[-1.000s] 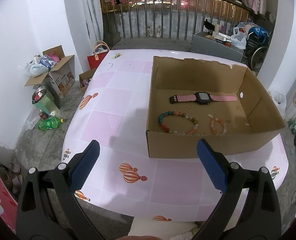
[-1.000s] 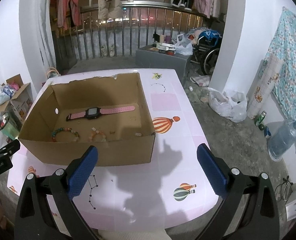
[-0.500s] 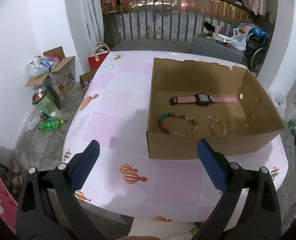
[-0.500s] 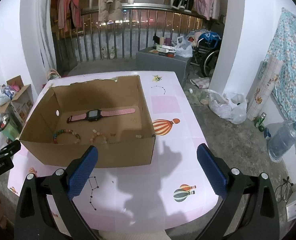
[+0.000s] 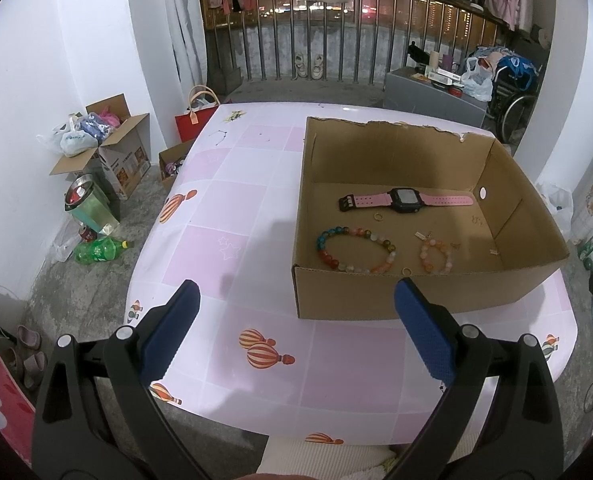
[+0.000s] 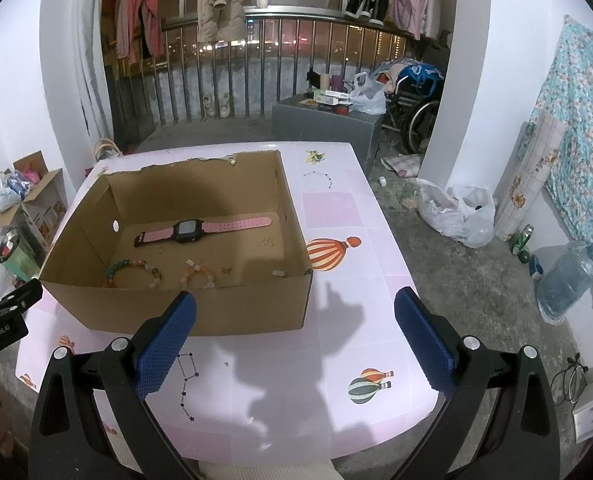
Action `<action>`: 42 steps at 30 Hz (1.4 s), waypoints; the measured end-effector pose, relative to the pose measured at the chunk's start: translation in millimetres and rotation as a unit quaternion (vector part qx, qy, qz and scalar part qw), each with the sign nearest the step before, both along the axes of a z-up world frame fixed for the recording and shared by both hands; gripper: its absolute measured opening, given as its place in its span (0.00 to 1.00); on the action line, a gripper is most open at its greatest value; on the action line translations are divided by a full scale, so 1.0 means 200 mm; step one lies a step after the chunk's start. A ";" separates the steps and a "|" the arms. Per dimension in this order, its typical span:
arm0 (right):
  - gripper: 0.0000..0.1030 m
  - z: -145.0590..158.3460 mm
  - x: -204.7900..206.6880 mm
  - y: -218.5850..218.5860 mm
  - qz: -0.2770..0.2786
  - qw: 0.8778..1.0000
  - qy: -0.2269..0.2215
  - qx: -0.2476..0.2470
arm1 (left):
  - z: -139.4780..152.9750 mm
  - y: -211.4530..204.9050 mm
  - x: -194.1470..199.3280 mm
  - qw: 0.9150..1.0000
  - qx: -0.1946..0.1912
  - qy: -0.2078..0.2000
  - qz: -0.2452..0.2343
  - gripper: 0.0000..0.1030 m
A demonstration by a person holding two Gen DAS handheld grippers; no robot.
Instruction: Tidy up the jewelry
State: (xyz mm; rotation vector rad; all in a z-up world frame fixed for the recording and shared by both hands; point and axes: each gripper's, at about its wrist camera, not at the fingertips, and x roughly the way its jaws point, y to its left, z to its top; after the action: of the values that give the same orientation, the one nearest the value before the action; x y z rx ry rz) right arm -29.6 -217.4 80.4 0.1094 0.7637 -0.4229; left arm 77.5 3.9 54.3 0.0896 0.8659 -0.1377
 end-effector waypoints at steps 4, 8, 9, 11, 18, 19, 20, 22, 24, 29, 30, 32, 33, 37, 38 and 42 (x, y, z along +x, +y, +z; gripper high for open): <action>0.94 0.00 0.00 0.00 0.000 1.000 0.000 0.000 | 0.00 0.00 0.00 1.000 0.000 0.000 0.000 0.91; 0.94 0.00 0.00 0.00 0.000 1.000 0.000 0.001 | 0.00 0.00 0.00 1.000 0.000 0.000 0.000 0.91; 0.94 0.00 0.00 0.00 0.000 1.000 0.000 0.000 | 0.00 0.00 0.00 1.000 0.000 0.000 0.000 0.91; 0.94 0.00 0.00 0.00 0.000 1.000 0.000 0.000 | 0.00 0.00 0.00 1.000 0.000 0.000 0.000 0.91; 0.94 0.00 0.00 0.00 0.000 1.000 0.000 0.000 | 0.00 0.00 0.00 1.000 0.000 -0.001 -0.001 0.91; 0.94 0.00 0.00 0.00 0.000 1.000 0.000 0.001 | 0.00 0.00 0.00 1.000 0.000 -0.001 -0.001 0.91; 0.94 0.00 0.00 0.00 0.000 1.000 0.000 0.000 | 0.00 0.00 0.00 1.000 0.001 -0.001 -0.001 0.91; 0.94 0.00 0.00 0.00 0.000 1.000 0.001 0.001 | 0.00 0.00 0.00 1.000 0.000 -0.001 -0.001 0.91; 0.94 0.00 0.00 0.00 0.000 1.000 0.000 0.001 | 0.01 -0.01 0.01 1.000 0.001 -0.001 -0.002 0.91; 0.94 0.00 0.00 0.00 0.000 1.000 0.000 0.000 | 0.01 -0.01 0.01 1.000 0.000 -0.001 -0.001 0.91; 0.94 0.00 0.00 0.00 0.000 1.000 0.000 0.000 | 0.01 -0.01 0.01 1.000 0.000 -0.001 -0.001 0.91; 0.94 0.00 0.00 0.00 0.000 1.000 0.000 0.001 | 0.01 -0.01 0.01 1.000 0.000 -0.001 -0.002 0.91; 0.94 0.00 0.00 0.00 0.000 1.000 0.000 0.000 | 0.01 -0.01 0.01 1.000 0.001 -0.001 -0.002 0.91; 0.94 0.00 0.00 0.00 0.000 1.000 0.000 0.000 | 0.01 -0.01 0.01 1.000 0.000 -0.001 -0.001 0.91; 0.94 0.00 0.00 0.00 0.000 1.000 0.000 0.000 | 0.01 -0.01 0.01 1.000 0.000 -0.001 -0.001 0.91; 0.94 0.00 0.00 0.00 -0.001 1.000 0.000 0.000 | 0.00 -0.01 0.00 1.000 0.000 -0.001 -0.001 0.91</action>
State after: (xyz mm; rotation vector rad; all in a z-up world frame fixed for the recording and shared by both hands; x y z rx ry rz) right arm -29.7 -217.0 80.5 0.1104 0.7646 -0.4239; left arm 78.2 1.7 55.0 0.0918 0.8631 -0.1399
